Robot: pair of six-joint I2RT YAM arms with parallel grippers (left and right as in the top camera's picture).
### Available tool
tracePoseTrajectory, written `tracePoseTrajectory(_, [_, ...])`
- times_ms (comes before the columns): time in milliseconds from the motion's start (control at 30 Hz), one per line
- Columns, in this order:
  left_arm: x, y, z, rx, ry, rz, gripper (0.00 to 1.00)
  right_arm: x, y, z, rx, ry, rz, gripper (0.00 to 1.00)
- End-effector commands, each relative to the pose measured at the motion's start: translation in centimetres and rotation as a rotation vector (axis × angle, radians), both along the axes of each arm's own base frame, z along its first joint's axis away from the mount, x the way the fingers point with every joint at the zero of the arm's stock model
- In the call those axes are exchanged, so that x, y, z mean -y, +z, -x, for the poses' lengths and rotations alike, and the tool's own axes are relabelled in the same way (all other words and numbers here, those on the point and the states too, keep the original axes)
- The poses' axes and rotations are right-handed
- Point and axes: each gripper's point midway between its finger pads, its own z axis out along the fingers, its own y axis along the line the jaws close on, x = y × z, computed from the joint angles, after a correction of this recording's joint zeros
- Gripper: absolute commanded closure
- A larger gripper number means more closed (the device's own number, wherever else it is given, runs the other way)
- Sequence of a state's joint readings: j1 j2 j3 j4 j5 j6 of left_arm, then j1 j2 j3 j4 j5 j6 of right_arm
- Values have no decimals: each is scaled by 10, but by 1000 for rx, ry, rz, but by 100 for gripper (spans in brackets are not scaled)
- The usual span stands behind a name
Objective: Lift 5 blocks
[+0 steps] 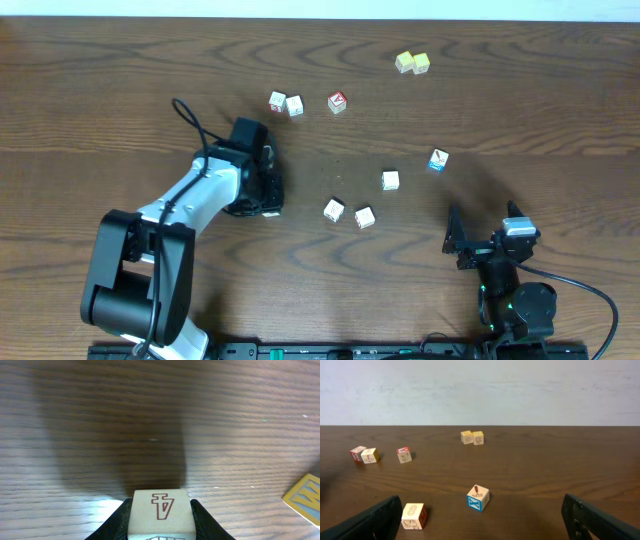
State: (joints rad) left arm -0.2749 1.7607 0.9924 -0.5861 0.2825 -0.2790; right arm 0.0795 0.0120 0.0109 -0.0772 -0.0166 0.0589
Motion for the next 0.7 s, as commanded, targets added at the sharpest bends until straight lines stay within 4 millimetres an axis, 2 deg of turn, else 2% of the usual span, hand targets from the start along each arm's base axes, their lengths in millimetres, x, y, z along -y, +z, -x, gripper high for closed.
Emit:
tracePoseTrajectory(0, [6, -4, 8, 3, -62, -36, 72, 4, -1, 0, 3, -16, 12, 1])
tracePoseTrajectory(300, [10, -5, 10, 15, -90, -68, 71, 4, -1, 0, 3, -16, 12, 1])
tracePoseTrajectory(633, [7, -4, 7, 25, -80, -90, 55, 4, -1, 0, 3, -16, 12, 1])
tracePoseTrajectory(667, [7, -3, 6, 26, -79, -90, 51, 4, 0, 0, 3, -16, 12, 1])
